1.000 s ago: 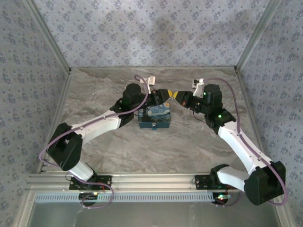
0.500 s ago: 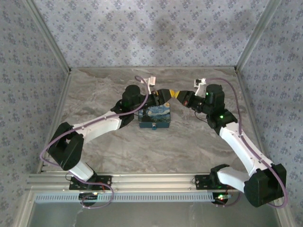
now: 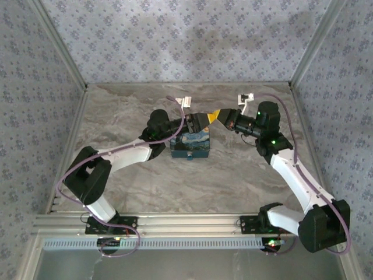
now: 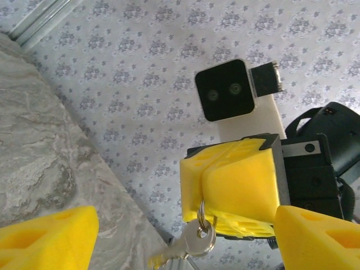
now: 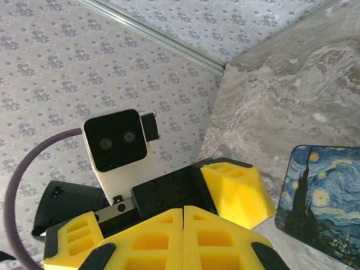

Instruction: Unlock the padlock with the key

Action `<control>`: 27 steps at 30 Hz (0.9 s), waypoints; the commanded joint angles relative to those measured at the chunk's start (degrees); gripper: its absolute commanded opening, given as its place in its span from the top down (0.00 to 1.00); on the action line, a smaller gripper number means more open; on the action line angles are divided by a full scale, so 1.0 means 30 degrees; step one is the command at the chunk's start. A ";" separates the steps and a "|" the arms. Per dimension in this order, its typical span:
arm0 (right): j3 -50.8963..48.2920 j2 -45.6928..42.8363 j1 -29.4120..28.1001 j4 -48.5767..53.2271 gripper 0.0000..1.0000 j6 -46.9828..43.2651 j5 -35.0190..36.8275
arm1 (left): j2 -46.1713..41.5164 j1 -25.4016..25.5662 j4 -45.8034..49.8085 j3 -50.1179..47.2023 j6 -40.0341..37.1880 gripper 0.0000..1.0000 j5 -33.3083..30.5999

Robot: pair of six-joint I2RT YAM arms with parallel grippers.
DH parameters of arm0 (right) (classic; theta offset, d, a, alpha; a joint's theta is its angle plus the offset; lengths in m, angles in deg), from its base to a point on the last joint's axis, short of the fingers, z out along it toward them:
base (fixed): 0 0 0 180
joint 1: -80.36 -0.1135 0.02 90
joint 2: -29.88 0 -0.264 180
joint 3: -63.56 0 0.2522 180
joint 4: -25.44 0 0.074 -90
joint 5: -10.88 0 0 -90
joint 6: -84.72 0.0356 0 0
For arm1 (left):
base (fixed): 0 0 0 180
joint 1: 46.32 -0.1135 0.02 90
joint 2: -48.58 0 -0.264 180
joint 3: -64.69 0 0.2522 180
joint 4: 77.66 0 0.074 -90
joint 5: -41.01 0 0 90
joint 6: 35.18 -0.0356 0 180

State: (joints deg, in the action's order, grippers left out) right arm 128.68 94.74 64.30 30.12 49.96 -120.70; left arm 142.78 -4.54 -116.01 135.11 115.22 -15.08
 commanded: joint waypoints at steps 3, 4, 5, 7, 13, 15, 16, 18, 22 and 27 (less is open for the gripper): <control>0.0041 0.0223 0.0070 -0.1515 1.00 0.1156 -0.1092 | 0.0185 0.0101 -0.2077 0.0866 0.0461 0.22 0.1316; 0.0050 0.0233 0.0106 -0.1486 1.00 0.1163 -0.1056 | 0.0156 0.0082 -0.2133 0.0844 0.0486 0.25 0.1352; 0.0065 0.0219 0.0136 -0.1485 1.00 0.1171 -0.1037 | 0.0112 0.0098 -0.2124 0.0778 0.0491 0.28 0.1353; 0.0051 0.0257 0.0223 -0.1457 1.00 0.1206 -0.1015 | 0.0038 0.0105 -0.2058 0.0712 0.0462 0.39 0.1380; 0.0027 0.0286 0.0365 -0.1517 1.00 0.1308 -0.1139 | -0.0049 0.0099 -0.1632 0.0746 0.0346 0.58 0.1462; 0.0039 0.0232 0.0425 -0.1506 1.00 0.1332 -0.1110 | -0.0050 0.0106 -0.1469 0.0770 0.0319 0.61 0.1491; 0.0031 0.0197 0.0483 -0.1504 1.00 0.1332 -0.1132 | -0.0064 0.0097 -0.1387 0.0745 0.0315 0.63 0.1550; 0.0052 0.0202 0.0548 -0.1487 1.00 0.1332 -0.1135 | -0.0105 0.0063 -0.1262 0.0670 0.0279 0.65 0.1521; 0.0054 0.0202 0.0697 -0.1434 1.00 0.1339 -0.1263 | -0.0269 0.0014 -0.1048 0.0424 0.0140 0.72 0.1448; -0.0036 0.0190 0.0791 -0.1450 1.00 0.1361 -0.1403 | -0.0599 -0.0091 -0.0568 0.0168 -0.0146 0.80 0.1356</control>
State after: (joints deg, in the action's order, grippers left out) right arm 128.68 95.46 66.31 26.95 53.48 -123.41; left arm 143.08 -4.58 -117.76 135.15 116.36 -11.91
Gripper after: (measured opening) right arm 0.065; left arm 0.210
